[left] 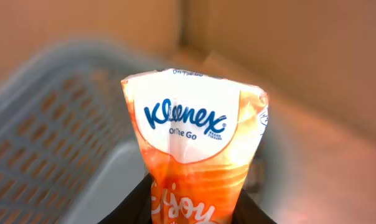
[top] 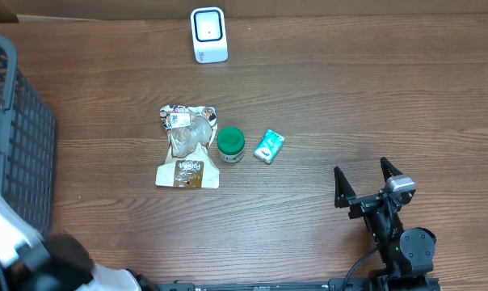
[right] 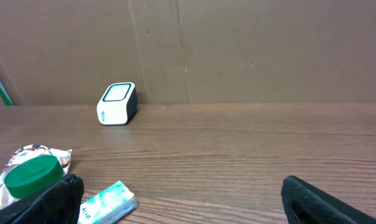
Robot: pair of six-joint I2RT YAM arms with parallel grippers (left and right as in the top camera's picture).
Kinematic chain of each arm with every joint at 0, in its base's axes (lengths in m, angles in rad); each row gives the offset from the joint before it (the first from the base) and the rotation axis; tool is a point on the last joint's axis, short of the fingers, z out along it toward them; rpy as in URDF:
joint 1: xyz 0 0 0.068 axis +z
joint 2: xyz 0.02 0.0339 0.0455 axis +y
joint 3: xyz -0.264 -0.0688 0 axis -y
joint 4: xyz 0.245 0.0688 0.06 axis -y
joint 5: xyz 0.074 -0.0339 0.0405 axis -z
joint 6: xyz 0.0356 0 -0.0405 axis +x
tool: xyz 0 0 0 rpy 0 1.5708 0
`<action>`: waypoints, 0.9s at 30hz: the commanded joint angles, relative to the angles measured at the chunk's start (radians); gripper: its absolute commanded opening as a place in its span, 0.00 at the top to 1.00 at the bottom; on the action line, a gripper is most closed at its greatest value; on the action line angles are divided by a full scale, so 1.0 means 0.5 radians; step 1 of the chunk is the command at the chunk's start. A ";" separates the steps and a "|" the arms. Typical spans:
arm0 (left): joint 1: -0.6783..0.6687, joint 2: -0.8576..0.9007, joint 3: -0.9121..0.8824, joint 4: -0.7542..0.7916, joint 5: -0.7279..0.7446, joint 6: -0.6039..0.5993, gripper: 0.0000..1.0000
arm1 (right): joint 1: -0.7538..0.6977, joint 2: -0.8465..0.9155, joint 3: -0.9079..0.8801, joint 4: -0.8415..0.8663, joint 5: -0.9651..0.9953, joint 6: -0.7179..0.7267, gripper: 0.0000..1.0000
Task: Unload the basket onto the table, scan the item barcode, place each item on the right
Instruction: 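Grasp the orange Kleenex pack with the left gripper and lift it, then carry the Kleenex pack with the left gripper past the white scanner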
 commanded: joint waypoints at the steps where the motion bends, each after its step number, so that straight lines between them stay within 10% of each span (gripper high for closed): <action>1: -0.211 -0.233 0.022 -0.070 0.134 -0.185 0.74 | -0.008 -0.020 -0.021 0.008 -0.008 0.008 0.00; 12: -1.266 -0.372 0.007 -0.558 0.147 -0.281 0.83 | -0.008 -0.020 -0.021 0.008 -0.008 0.008 0.00; 27: -2.219 0.443 -0.009 -0.709 0.149 -0.460 0.79 | -0.008 -0.020 -0.021 0.008 -0.008 0.008 0.00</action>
